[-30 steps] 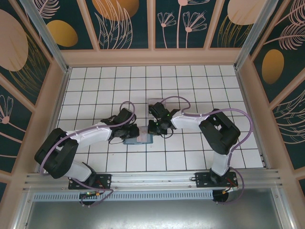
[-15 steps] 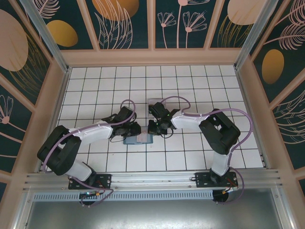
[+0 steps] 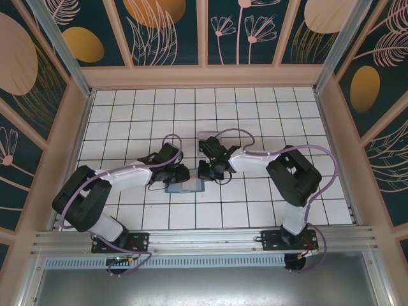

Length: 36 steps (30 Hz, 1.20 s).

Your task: Take the credit cards out of the card holder

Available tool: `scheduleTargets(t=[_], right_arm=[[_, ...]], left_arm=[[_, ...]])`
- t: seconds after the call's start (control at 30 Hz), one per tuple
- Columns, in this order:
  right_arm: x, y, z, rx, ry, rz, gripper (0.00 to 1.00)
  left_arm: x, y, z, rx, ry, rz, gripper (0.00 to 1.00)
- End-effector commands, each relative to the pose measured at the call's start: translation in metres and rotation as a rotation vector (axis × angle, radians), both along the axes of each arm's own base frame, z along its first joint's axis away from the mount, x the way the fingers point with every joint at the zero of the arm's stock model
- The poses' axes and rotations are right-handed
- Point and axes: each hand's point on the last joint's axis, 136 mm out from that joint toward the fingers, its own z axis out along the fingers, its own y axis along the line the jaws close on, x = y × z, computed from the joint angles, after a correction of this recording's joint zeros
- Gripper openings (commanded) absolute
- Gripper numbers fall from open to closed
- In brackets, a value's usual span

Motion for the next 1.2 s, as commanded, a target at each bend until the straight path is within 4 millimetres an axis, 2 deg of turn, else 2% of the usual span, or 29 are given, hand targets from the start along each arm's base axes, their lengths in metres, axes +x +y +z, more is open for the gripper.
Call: scheduleTargets(t=[0.0,0.2,0.5,0.8,1.03,1.17], right_arm=[[-0.011,-0.015,-0.02,-0.065,0.046,0.002,0.06],[-0.01,-0.015,-0.019,-0.061,0.045,0.001,0.06],[-0.012,-0.016,-0.02,-0.066,0.047,0.002,0.06],[-0.011,-0.015,-0.019,-0.064,0.047,0.002,0.06],[-0.011,-0.015,-0.02,-0.066,0.049,0.002,0.06],[-0.011,-0.015,-0.02,-0.065,0.05,0.002,0.06]], left_arm=[[0.001,0.008,0.007,0.016,-0.018,0.019,0.25],[0.001,0.008,0.008,0.013,-0.021,0.02,0.26],[-0.004,0.012,-0.008,0.041,0.011,0.019,0.26],[-0.005,0.017,-0.014,0.068,0.015,0.025,0.28],[-0.007,0.005,-0.015,-0.007,0.017,0.001,0.27],[-0.01,0.007,-0.02,-0.043,0.03,0.008,0.27]])
